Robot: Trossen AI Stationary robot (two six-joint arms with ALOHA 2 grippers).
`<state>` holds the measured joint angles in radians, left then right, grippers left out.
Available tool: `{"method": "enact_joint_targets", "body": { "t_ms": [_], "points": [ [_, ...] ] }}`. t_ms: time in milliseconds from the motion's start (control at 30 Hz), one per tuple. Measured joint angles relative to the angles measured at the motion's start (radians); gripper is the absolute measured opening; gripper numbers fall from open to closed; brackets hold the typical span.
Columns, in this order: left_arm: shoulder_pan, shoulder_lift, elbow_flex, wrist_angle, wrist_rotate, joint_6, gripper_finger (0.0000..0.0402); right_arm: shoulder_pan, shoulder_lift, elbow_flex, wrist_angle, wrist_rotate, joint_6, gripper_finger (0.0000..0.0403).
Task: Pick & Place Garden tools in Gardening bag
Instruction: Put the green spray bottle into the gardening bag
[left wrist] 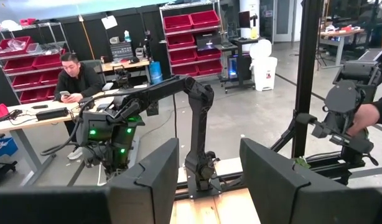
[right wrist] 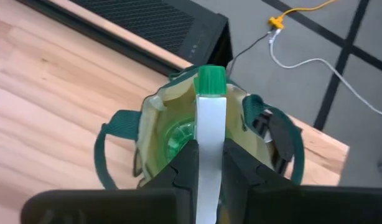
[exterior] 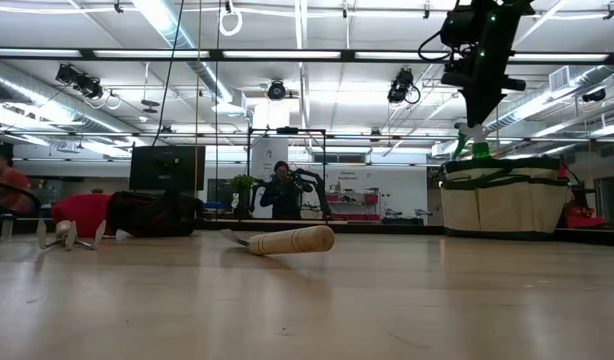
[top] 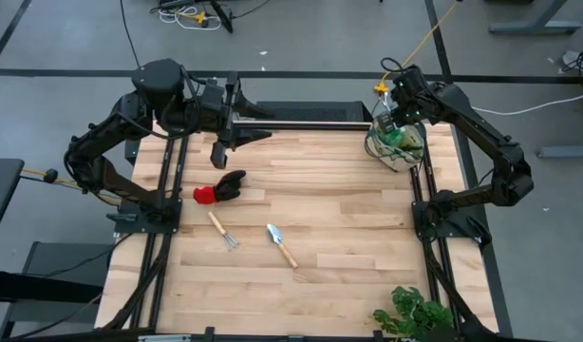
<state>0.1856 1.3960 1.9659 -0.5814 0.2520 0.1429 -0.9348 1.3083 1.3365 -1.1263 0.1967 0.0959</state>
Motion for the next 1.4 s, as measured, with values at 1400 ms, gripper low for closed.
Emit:
{"method": "enact_joint_targets", "body": {
  "t_ms": [1400],
  "points": [
    [0.000,0.000,0.000,0.000,0.014,-0.003,0.0177,0.000,0.265,0.312,-0.245,0.004,-0.104,0.0043]
  ]
}}
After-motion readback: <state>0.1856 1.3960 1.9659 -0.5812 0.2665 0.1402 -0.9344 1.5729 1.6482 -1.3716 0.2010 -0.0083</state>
